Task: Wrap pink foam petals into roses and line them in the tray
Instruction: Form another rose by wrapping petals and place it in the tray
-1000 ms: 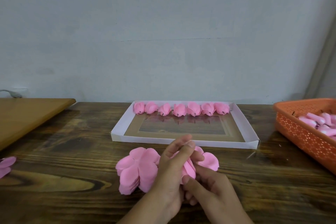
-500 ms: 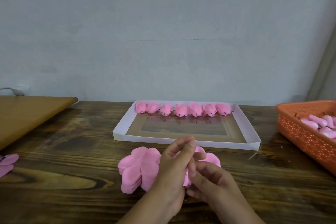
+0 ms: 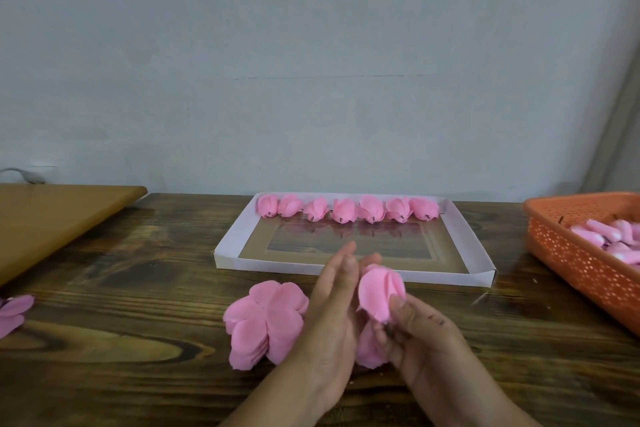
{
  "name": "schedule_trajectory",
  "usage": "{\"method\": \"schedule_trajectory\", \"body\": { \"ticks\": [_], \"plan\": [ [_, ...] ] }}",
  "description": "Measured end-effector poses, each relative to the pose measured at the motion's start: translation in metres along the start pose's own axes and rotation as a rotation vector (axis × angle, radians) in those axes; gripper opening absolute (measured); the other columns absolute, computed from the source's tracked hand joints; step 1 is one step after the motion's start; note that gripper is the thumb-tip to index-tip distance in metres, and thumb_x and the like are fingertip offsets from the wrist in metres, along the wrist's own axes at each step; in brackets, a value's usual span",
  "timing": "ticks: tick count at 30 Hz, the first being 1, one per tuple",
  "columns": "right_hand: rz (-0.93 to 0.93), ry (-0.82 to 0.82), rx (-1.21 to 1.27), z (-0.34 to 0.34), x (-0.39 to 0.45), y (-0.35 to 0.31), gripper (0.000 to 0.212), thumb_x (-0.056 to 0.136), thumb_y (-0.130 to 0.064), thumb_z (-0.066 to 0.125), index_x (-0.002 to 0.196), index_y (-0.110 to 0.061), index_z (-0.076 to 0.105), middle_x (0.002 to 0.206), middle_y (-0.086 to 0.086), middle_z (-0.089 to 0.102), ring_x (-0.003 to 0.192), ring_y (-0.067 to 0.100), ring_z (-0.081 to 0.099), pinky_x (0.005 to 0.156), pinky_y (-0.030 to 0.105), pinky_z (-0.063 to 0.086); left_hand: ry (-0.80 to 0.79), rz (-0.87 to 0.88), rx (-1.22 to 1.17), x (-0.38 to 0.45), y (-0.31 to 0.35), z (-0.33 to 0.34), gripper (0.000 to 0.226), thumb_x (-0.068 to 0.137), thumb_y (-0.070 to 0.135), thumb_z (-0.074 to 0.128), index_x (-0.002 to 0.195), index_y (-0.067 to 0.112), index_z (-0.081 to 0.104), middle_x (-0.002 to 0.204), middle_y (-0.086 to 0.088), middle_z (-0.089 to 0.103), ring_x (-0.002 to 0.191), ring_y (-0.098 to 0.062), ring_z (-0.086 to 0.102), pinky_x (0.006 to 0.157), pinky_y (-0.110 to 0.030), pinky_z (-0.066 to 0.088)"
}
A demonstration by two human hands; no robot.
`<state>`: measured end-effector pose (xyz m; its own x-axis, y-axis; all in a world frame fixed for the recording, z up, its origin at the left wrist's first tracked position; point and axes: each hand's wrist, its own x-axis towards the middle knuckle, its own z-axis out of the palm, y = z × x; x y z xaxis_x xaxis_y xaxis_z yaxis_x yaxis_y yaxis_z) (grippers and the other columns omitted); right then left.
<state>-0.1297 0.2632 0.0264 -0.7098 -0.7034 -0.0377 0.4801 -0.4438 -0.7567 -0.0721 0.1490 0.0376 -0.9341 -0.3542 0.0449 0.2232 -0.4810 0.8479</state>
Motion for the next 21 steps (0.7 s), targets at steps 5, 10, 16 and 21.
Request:
{"method": "schedule_trajectory", "body": {
  "ticks": [5,10,16,21],
  "plan": [
    [-0.085,0.072,0.064,-0.0093,0.004,-0.0105,0.045,0.074,-0.015,0.068,0.112,0.009,0.067,0.095,0.02,0.07,0.075,0.017,0.067,0.074,0.024,0.059,0.013,-0.021,0.067,0.004,-0.0068,-0.0018,0.094,0.054,0.046,0.095,0.136,0.024,0.056,0.127,-0.006,0.071,0.114,-0.026,0.07,0.09,-0.034,0.06],
    [-0.04,0.056,0.065,-0.0081,0.0044,-0.0065,0.046,0.071,-0.016,0.068,0.11,0.007,0.07,0.094,0.022,0.07,0.075,0.018,0.069,0.071,0.024,0.06,-0.012,-0.075,0.151,0.006,-0.0094,-0.0057,0.059,0.071,0.024,0.087,0.126,0.014,0.068,0.119,-0.01,0.074,0.109,-0.025,0.072,0.085,-0.031,0.059],
    [0.047,0.018,0.009,-0.0046,0.0024,-0.0086,0.044,0.073,-0.022,0.065,0.111,-0.001,0.067,0.085,0.011,0.07,0.075,0.017,0.068,0.064,0.025,0.058,0.023,-0.047,0.241,0.0025,-0.0039,-0.0059,0.028,0.073,0.025,0.084,0.1,0.028,0.079,0.1,0.001,0.079,0.086,-0.01,0.075,0.067,-0.022,0.058],
    [0.082,-0.008,0.0,-0.0024,0.0005,-0.0122,0.045,0.067,-0.023,0.069,0.107,-0.003,0.066,0.081,0.009,0.069,0.074,0.018,0.068,0.063,0.026,0.056,0.033,0.007,0.27,0.0009,-0.0019,-0.004,0.036,0.069,0.027,0.085,0.104,0.026,0.076,0.102,-0.003,0.078,0.088,-0.012,0.076,0.066,-0.023,0.058]
  ]
}}
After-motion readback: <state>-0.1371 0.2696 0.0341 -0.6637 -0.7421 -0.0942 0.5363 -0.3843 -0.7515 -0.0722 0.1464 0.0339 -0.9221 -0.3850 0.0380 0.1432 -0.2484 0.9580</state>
